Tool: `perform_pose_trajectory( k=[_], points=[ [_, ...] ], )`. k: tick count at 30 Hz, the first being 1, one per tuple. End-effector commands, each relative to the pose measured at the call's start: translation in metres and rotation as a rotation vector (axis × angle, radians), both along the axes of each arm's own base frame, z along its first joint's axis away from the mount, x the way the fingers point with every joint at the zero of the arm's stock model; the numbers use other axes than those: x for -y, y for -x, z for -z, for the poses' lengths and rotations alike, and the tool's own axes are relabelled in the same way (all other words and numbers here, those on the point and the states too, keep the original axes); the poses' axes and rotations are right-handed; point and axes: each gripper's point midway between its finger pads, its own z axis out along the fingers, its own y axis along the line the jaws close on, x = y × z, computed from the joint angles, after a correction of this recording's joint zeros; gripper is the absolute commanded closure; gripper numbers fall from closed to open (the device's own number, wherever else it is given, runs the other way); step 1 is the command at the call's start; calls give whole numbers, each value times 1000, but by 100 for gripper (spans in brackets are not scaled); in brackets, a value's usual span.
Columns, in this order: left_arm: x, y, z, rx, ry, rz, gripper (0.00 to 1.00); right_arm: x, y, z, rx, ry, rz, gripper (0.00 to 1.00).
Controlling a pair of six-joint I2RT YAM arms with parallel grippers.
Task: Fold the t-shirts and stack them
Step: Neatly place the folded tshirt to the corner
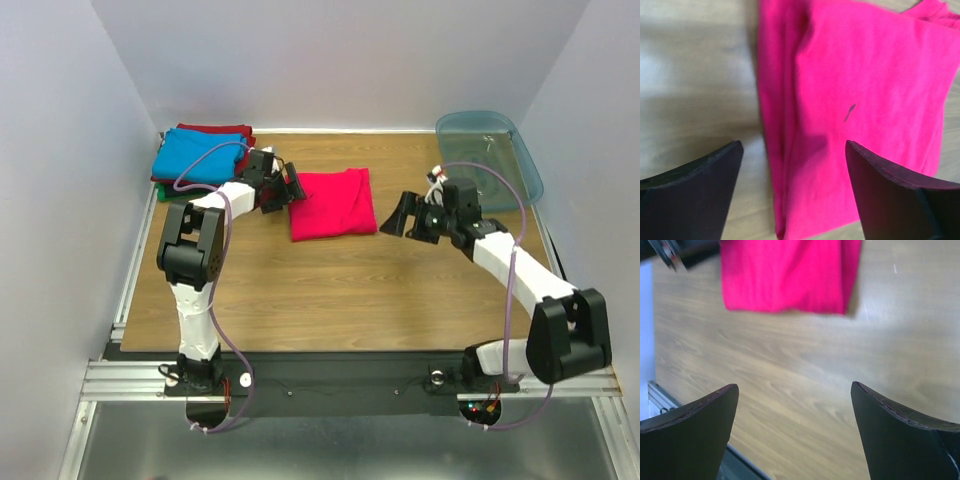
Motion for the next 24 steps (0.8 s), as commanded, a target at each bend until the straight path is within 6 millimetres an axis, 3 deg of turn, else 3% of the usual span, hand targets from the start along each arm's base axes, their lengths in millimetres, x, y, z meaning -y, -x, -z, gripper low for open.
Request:
perform_pose_trajectory(
  k=[1,4,6,7,8,9,10,12,13,15,19,24],
  points=[
    [7,-7,23,-34,-94,23,14,5,16,-8,42,-36,44,0],
    [6,-1,55,-126,-177,4,37,21,26,-7,61,-19,143,0],
    [16,-2,56,-128,-214,16,51,27,34,-16,103,-18,164,0],
    [11,2,66,-151,-265,-1,57,30,39,-15,101,-15,175,0],
    [11,-2,63,-145,-288,-20,64,31,45,-11,94,-14,174,0],
    [12,4,66,-167,-317,-16,86,33,48,-11,96,-15,181,0],
    [6,-2,64,-156,-355,-48,97,35,56,-9,95,-24,194,0],
    [-1,-2,58,-162,-416,-70,100,37,62,-7,97,-27,202,0],
    [-12,-15,43,-114,-475,-117,100,39,65,-8,111,-26,200,0],
    [-24,-22,25,-75,-556,-123,100,41,70,1,101,-14,198,0],
    [-51,-51,-37,86,-735,-165,100,46,74,10,100,14,203,0],
    [-84,-64,-96,208,-944,-229,100,55,74,25,90,68,229,0]
  ],
)
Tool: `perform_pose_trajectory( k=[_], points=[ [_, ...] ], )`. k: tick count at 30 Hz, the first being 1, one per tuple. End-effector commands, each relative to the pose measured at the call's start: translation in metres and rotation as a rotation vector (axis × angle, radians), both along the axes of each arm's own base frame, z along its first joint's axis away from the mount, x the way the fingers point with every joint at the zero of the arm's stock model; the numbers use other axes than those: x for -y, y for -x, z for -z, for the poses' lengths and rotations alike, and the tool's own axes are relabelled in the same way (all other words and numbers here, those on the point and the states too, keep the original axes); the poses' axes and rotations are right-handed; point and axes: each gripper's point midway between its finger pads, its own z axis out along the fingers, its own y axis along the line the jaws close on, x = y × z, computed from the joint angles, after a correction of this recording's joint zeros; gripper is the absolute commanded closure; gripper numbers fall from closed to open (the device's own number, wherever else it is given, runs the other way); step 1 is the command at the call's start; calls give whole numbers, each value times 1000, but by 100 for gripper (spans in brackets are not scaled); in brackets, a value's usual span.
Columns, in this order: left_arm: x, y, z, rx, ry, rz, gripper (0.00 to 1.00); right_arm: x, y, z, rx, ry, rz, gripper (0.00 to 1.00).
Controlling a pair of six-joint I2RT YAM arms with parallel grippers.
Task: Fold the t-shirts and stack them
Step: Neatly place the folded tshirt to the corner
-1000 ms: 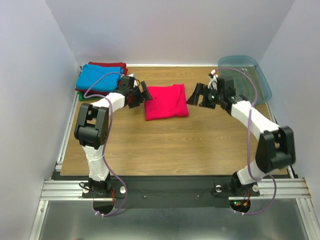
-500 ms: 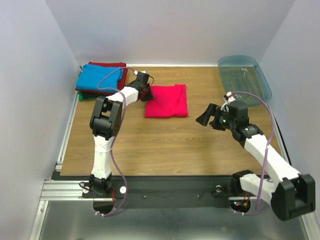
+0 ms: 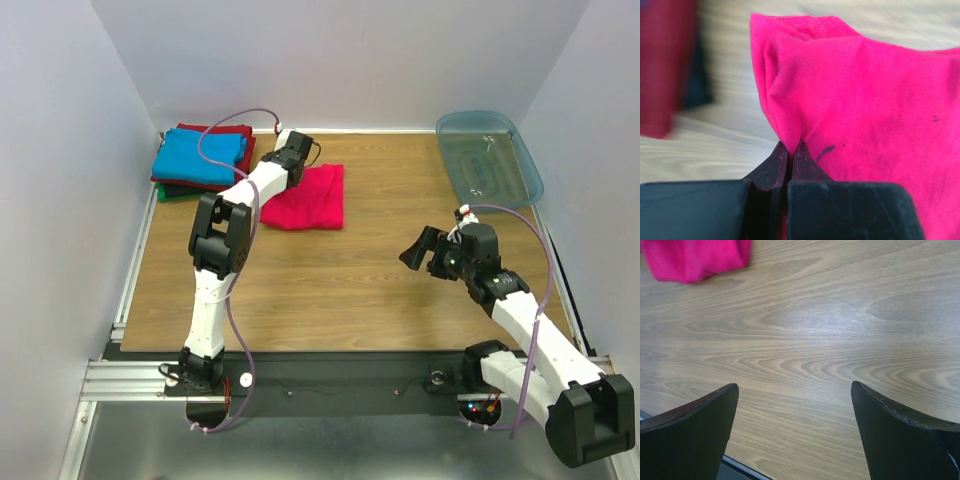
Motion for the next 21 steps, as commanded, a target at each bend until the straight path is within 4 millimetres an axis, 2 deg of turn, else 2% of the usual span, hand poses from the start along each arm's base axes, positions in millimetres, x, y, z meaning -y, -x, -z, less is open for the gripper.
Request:
perform_pose_trajectory(
  k=[1,8,9,13,21],
  points=[
    [-58,-12,-99,171,-303,-103,100,9,-7,-2,44,50,27,0],
    [-81,-17,-181,253,-511,-91,100,19,-11,10,26,105,62,0],
    [-84,-19,-198,295,-512,-101,100,19,-11,10,26,109,61,0],
    [-94,-20,-241,350,-577,-103,100,24,-12,20,2,137,78,0],
    [-125,-19,-309,433,-692,-149,100,30,-14,20,7,155,114,0]
  ],
)
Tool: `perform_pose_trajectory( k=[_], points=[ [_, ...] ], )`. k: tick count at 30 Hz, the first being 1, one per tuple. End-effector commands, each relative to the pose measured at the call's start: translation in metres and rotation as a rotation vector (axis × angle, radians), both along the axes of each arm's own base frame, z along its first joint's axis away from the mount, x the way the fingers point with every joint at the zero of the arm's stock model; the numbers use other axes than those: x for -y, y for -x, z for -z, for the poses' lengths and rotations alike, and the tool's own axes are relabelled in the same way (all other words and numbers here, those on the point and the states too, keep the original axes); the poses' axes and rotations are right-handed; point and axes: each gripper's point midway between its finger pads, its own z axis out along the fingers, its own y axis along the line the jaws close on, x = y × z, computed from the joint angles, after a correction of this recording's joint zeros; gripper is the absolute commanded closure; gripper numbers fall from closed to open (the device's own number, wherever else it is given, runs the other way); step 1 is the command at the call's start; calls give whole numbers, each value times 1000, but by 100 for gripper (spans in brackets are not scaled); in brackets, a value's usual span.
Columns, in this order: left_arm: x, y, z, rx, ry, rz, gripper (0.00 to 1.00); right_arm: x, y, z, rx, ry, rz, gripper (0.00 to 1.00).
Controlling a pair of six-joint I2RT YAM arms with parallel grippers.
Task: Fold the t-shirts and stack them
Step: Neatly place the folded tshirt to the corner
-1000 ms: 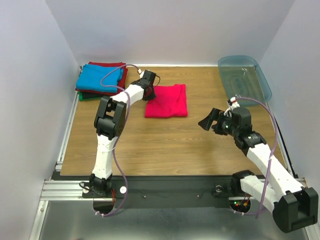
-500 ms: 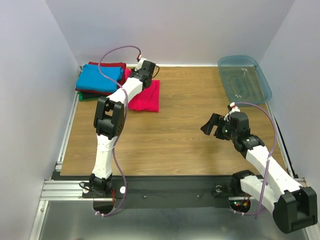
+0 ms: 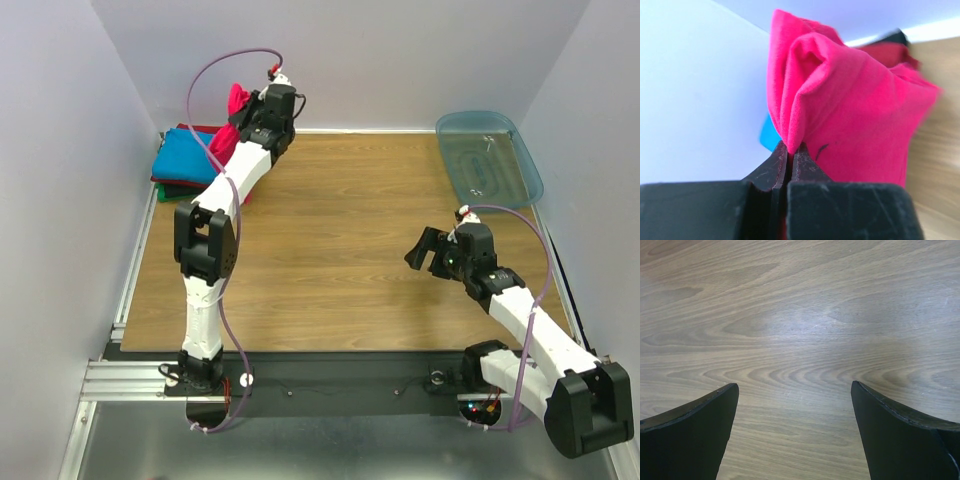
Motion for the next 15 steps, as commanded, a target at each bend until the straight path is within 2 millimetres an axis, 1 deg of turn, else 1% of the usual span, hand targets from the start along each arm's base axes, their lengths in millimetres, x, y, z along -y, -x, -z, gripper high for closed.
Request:
perform_pose_trajectory(
  k=[1,5,6,7,10,13,15],
  points=[
    [-35,15,-118,227,-40,-58,100,7,-6,-5,40,27,30,0],
    [-42,19,-142,274,-34,-65,100,7,-6,-4,36,30,27,0],
    [-43,19,-143,277,-33,-65,100,6,-6,-4,35,29,26,0],
    [-44,22,-150,293,-23,-62,100,6,-6,-4,33,29,26,0],
    [-45,25,-162,326,0,-44,100,7,-7,-4,32,32,28,0],
    [-46,26,-162,316,-9,-31,100,8,-6,-2,25,40,29,0],
    [-51,25,-156,304,-10,-36,100,8,-7,0,18,44,31,0]
  ],
)
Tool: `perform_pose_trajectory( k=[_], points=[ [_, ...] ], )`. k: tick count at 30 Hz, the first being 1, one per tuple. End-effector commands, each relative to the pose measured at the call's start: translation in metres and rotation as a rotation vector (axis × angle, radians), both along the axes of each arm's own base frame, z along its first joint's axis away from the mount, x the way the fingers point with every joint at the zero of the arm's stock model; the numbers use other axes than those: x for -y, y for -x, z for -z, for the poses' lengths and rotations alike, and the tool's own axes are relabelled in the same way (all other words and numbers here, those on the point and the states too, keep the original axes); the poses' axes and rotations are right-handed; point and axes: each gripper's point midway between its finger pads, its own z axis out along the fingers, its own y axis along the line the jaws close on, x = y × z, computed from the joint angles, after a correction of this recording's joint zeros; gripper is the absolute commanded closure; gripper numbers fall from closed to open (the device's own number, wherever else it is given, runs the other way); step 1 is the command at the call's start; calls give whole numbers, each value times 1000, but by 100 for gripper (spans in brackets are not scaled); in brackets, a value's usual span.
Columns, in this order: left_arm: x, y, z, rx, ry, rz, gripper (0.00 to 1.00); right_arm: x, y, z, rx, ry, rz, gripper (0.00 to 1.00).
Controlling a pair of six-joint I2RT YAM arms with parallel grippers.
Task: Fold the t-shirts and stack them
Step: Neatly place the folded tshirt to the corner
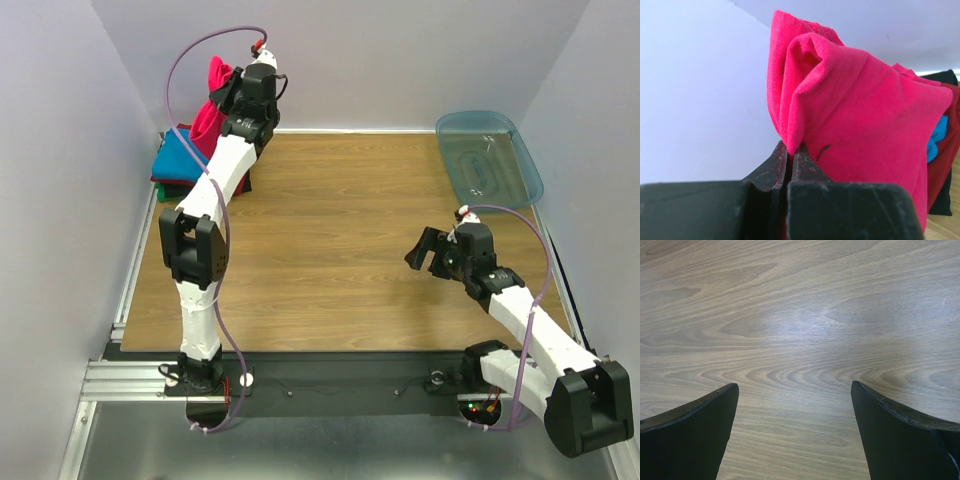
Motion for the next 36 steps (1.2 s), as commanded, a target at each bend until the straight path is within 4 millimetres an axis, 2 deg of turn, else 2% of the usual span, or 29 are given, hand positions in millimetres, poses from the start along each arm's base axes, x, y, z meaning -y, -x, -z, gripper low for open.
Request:
perform_pose_trajectory(
  k=[1,5,8,9,12,13,16,17,18,19,20,23,25,27,29,30,32,34,35,36],
  points=[
    [-19,22,-73,180,50,-10,100,4,-5,-1,12,27,12,0],
    [-27,9,-46,123,40,13,100,6,-5,-2,9,31,20,0],
    [-41,-5,-32,103,43,21,100,6,-7,-5,15,31,25,0],
    [-52,-8,-30,99,42,13,100,6,-7,-5,14,33,28,0],
    [-63,-23,-13,77,41,25,100,9,-10,-8,18,38,47,0],
    [-73,-29,-3,69,42,17,100,9,-10,-7,15,38,47,0],
    [-92,-38,-4,107,40,-31,100,8,-13,-11,16,35,47,0],
    [-102,-40,5,99,38,-64,91,8,-13,-10,11,37,49,0],
    [-106,-40,3,113,41,-82,53,7,-14,-12,12,34,51,0],
    [-110,-41,5,125,50,-98,18,7,-15,-13,13,33,54,0],
    [-115,-39,5,129,50,-121,2,7,-15,-13,11,31,53,0],
    [-121,-29,-9,192,63,-176,1,6,-15,-16,16,25,53,0],
    [-121,-23,-27,250,90,-193,2,7,-14,-18,23,22,54,0],
    [-110,-9,-53,310,129,-192,2,5,-12,-21,29,11,50,0],
    [-95,-3,-62,321,140,-171,2,4,-11,-23,34,4,43,0],
    [-74,0,-68,329,149,-142,2,4,-10,-24,36,1,42,0],
    [-57,15,-81,350,164,-154,2,3,-9,-26,43,-5,33,0],
    [-33,23,-85,359,202,-133,2,2,-7,-28,41,-15,31,0],
    [-10,30,-94,413,290,-103,2,-1,-5,-30,44,-27,23,0],
    [-2,35,-99,387,287,-74,1,-2,-4,-30,45,-34,22,0]
  ],
)
